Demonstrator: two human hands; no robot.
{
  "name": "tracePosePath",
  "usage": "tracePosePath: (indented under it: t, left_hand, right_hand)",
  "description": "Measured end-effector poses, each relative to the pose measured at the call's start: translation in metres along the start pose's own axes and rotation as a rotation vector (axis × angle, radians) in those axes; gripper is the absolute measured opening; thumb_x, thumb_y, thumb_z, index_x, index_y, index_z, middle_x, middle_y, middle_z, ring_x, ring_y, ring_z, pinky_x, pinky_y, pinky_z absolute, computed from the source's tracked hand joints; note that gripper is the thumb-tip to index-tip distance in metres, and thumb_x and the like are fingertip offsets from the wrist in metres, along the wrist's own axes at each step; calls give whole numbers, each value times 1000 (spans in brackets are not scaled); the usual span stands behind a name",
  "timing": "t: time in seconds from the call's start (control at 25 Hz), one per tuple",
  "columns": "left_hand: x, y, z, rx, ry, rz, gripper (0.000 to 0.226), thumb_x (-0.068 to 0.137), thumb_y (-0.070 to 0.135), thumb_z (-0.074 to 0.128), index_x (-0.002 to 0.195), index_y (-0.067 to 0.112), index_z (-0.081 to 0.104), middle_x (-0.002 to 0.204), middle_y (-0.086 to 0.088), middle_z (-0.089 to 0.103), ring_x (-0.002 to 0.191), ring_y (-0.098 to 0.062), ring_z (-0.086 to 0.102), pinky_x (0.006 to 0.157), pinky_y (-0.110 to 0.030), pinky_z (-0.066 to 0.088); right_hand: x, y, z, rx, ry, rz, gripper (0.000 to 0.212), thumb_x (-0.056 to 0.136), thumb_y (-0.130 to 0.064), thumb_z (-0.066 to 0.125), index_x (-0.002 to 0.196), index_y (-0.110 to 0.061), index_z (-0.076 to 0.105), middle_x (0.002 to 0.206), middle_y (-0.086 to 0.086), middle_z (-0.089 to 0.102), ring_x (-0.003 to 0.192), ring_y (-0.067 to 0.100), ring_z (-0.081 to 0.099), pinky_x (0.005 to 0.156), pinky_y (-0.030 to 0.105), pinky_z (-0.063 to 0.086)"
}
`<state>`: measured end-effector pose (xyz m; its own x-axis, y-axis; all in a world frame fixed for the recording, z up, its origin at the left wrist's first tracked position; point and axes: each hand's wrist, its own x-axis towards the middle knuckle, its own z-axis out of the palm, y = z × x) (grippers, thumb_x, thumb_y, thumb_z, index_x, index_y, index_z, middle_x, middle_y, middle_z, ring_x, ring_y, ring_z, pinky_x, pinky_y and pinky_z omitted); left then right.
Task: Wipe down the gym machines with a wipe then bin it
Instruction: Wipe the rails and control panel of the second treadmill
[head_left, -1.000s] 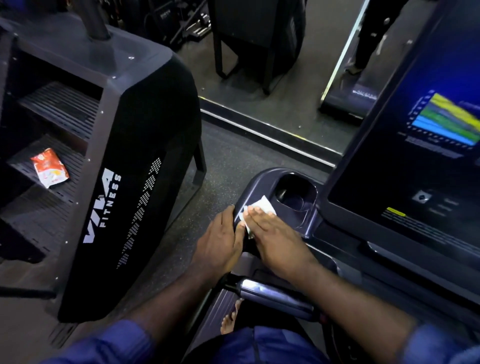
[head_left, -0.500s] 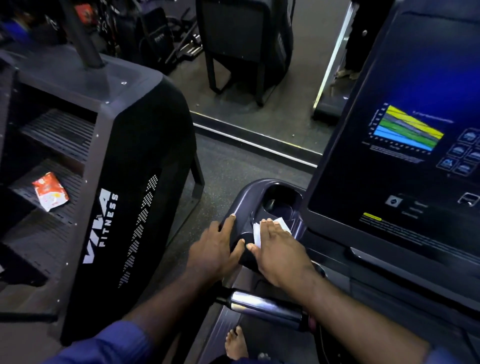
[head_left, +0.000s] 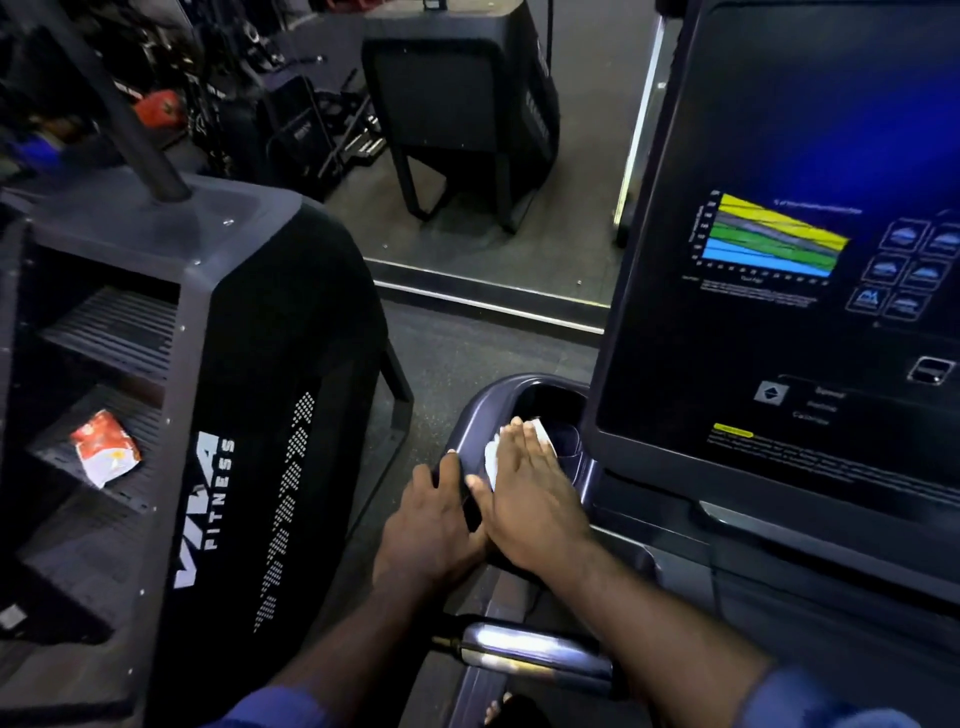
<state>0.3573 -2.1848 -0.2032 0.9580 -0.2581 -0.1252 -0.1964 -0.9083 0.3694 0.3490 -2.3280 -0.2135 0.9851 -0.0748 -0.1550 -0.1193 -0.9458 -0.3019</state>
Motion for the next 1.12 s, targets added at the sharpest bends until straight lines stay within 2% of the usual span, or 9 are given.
tracePosePath:
  t: [0.16,0.32,0.4,0.48,0.56,0.64,0.76,0.92,1.12]
  left_hand:
    - [1,-1,-2,33,-57,7,87,81,72,50,150,26,25,123,-2,41,116,-29,54,83,-46,54]
    - [0,-1,-2,54,-61,13,90,80,76,50,150,26,24,126,-2,40,119,-29,52,84,-46,54]
    - [0,-1,-2,64,-41,16,85,84,76,49,149,27,24,126,-2,40,119,-29,53,84,-46,54]
    - [-1,-1,-2,61,-32,14,83,86,75,48,150,28,23,128,-2,40,120,-28,53,85,-47,54]
    - [-1,-2,-3,47,-40,10,81,89,74,47,151,28,22,130,-2,40,122,-28,52,88,-48,54]
    - [0,-2,-2,43,-43,10,82,90,73,46,152,27,21,131,-2,39,123,-28,51,90,-48,54]
    - [0,-1,-5,49,-45,19,89,80,77,39,151,26,22,128,-2,39,120,-28,51,88,-47,53]
    - [0,0,-6,19,-70,1,90,68,71,26,148,27,25,124,-1,39,117,-30,54,86,-46,53]
    - [6,-4,0,61,-86,0,89,78,77,50,148,28,25,124,3,39,120,-24,55,87,-43,55]
  right_hand:
    - [-19,18,-14,-63,-40,-166,98,92,-70,0,162,-6,26,172,14,11,160,25,-1,130,40,0]
    - [-42,14,-46,-365,-64,-212,86,98,-71,12,140,-10,56,143,13,50,132,30,46,115,44,35]
    - [-50,8,-59,-594,-161,-195,89,100,-75,13,131,-10,66,127,17,61,126,33,51,120,50,24]
    - [-52,0,-68,-820,-262,-196,102,97,-78,4,125,-5,70,120,24,66,132,39,50,126,57,-4]
    - [-45,-4,-70,-874,-328,-174,110,93,-81,-2,122,-4,72,116,23,69,134,39,51,124,58,-13]
    - [-38,-4,-72,-738,-343,-141,111,91,-84,-1,120,-7,73,118,20,70,128,36,55,124,57,8]
    - [-42,-6,-72,-432,-235,-130,90,96,-80,15,106,-12,72,108,13,71,108,32,63,103,51,38]
    - [-35,-14,-69,27,-164,24,84,87,-86,40,124,-12,55,119,8,65,112,32,62,89,41,47]
    - [6,-10,-43,204,-62,147,82,79,-94,28,112,-25,57,114,2,66,111,32,64,84,42,49]
